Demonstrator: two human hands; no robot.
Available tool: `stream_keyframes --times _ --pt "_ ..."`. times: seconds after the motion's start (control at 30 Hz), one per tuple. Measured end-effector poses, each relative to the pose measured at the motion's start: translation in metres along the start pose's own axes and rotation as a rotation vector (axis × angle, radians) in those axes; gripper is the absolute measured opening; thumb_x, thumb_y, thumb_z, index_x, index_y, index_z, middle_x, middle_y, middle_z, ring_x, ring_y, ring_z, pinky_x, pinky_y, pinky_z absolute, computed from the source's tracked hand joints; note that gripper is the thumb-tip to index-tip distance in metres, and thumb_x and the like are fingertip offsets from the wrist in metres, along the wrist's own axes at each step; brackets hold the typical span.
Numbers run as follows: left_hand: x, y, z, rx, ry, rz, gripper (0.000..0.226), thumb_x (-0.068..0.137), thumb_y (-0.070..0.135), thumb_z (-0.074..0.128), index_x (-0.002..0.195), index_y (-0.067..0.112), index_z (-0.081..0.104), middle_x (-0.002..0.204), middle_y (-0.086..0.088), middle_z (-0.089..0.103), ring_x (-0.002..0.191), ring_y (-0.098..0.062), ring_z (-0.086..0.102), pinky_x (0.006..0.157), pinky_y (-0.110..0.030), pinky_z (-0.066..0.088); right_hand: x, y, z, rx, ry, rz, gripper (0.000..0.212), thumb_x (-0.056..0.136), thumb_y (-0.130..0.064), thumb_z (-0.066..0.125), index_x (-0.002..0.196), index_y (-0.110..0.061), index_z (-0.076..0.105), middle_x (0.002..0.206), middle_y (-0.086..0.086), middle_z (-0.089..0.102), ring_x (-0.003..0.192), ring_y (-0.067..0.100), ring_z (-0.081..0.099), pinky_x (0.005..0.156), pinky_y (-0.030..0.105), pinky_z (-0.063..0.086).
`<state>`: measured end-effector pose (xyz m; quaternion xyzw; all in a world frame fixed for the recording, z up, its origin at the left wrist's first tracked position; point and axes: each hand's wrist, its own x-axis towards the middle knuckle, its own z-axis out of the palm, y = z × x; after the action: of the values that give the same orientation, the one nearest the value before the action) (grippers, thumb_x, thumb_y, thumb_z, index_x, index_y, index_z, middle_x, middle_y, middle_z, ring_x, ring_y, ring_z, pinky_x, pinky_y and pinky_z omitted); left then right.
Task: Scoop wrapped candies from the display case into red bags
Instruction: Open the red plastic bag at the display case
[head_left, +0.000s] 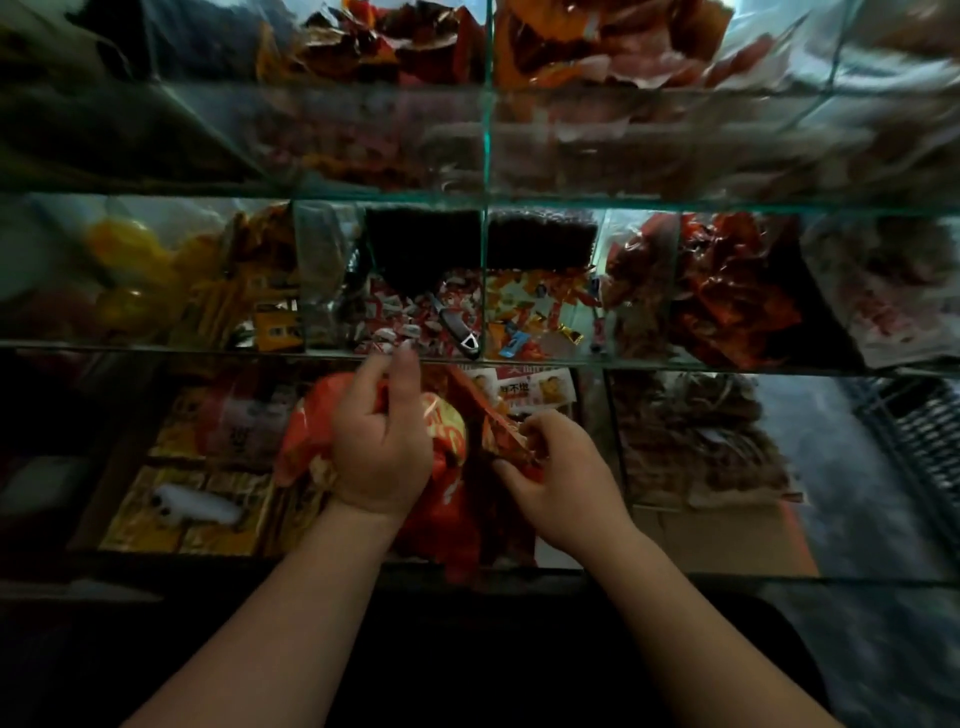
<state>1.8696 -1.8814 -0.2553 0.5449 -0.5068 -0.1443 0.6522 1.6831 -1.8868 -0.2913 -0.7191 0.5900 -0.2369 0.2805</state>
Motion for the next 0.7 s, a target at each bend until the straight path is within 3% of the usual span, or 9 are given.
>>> stream_keyframes --times 0.1,0.17,0.23,0.3,0.4,0.53,0.6,0.7 --pt "-0.051 -0.043 -0.023 0.130 -0.083 -0.160 0.036 0.104 0.051 0.045 0.072 0.035 0.054 0.064 0.012 0.055 0.058 0.001 0.051 0.059 -0.010 0.036 -0.004 0.001 0.006 -0.169 -0.014 0.017 0.048 0.081 -0.044 0.076 0.121 -0.032 0.054 0.108 -0.015 0.051 0.105 0.011 0.051 0.088 0.030 0.051" --pt "-0.088 -0.064 -0.029 0.194 -0.250 -0.291 0.032 0.101 0.044 0.047 0.071 0.040 0.058 0.070 0.016 0.063 0.066 0.007 0.057 0.064 -0.015 0.041 -0.002 -0.001 0.010 -0.304 -0.054 0.021 0.050 0.086 -0.039 0.069 0.133 -0.028 0.055 0.118 -0.007 0.056 0.112 0.018 0.051 0.094 0.037 0.051" --pt "-0.110 -0.074 -0.031 0.213 -0.364 -0.337 0.035 0.103 0.027 0.051 0.076 0.045 0.062 0.080 0.025 0.068 0.074 0.008 0.062 0.069 -0.011 0.043 0.000 -0.008 0.016 -0.336 -0.066 -0.009 0.031 0.091 -0.033 0.062 0.121 -0.026 0.062 0.111 -0.005 0.060 0.107 0.022 0.053 0.088 0.038 0.051" --pt "-0.103 -0.068 -0.031 0.173 -0.378 -0.392 0.042 0.106 0.026 0.050 0.069 0.043 0.061 0.072 0.023 0.065 0.065 0.004 0.059 0.062 -0.008 0.040 0.002 -0.017 0.021 -0.329 -0.067 -0.016 0.008 0.093 -0.030 0.059 0.096 -0.025 0.065 0.098 -0.007 0.062 0.099 0.022 0.056 0.076 0.033 0.046" --pt "-0.076 -0.051 -0.026 0.095 -0.271 -0.448 0.039 0.100 0.047 0.044 0.073 0.026 0.062 0.069 0.007 0.064 0.059 -0.006 0.058 0.055 -0.015 0.041 0.005 -0.027 0.026 -0.374 -0.097 -0.032 0.012 0.093 -0.026 0.057 0.086 -0.022 0.066 0.092 -0.006 0.065 0.093 0.021 0.058 0.070 0.031 0.044" --pt "-0.053 -0.029 -0.021 0.018 -0.321 -0.462 0.041 0.102 0.047 0.045 0.076 0.019 0.059 0.070 0.003 0.061 0.061 -0.011 0.057 0.056 -0.024 0.045 0.004 -0.032 0.025 -0.367 -0.088 -0.044 0.011 0.091 -0.022 0.060 0.088 -0.021 0.070 0.093 -0.006 0.067 0.092 0.020 0.061 0.070 0.031 0.049" --pt "-0.050 -0.028 -0.024 0.154 -0.361 -0.480 0.036 0.102 0.043 0.054 0.074 0.020 0.054 0.072 0.006 0.058 0.065 -0.007 0.054 0.058 -0.018 0.041 0.001 -0.032 0.026 -0.323 -0.101 -0.023 0.012 0.090 -0.033 0.064 0.094 -0.025 0.071 0.098 -0.009 0.066 0.099 0.017 0.060 0.078 0.032 0.052" --pt "-0.052 -0.033 -0.037 0.299 -0.304 -0.525 0.024 0.092 0.042 0.068 0.081 0.029 0.052 0.087 0.008 0.057 0.081 0.001 0.055 0.063 -0.011 0.042 -0.003 -0.035 0.025 -0.210 -0.093 0.074 0.056 0.076 -0.074 0.060 0.114 -0.033 0.067 0.109 -0.015 0.061 0.109 0.009 0.052 0.093 0.034 0.051"
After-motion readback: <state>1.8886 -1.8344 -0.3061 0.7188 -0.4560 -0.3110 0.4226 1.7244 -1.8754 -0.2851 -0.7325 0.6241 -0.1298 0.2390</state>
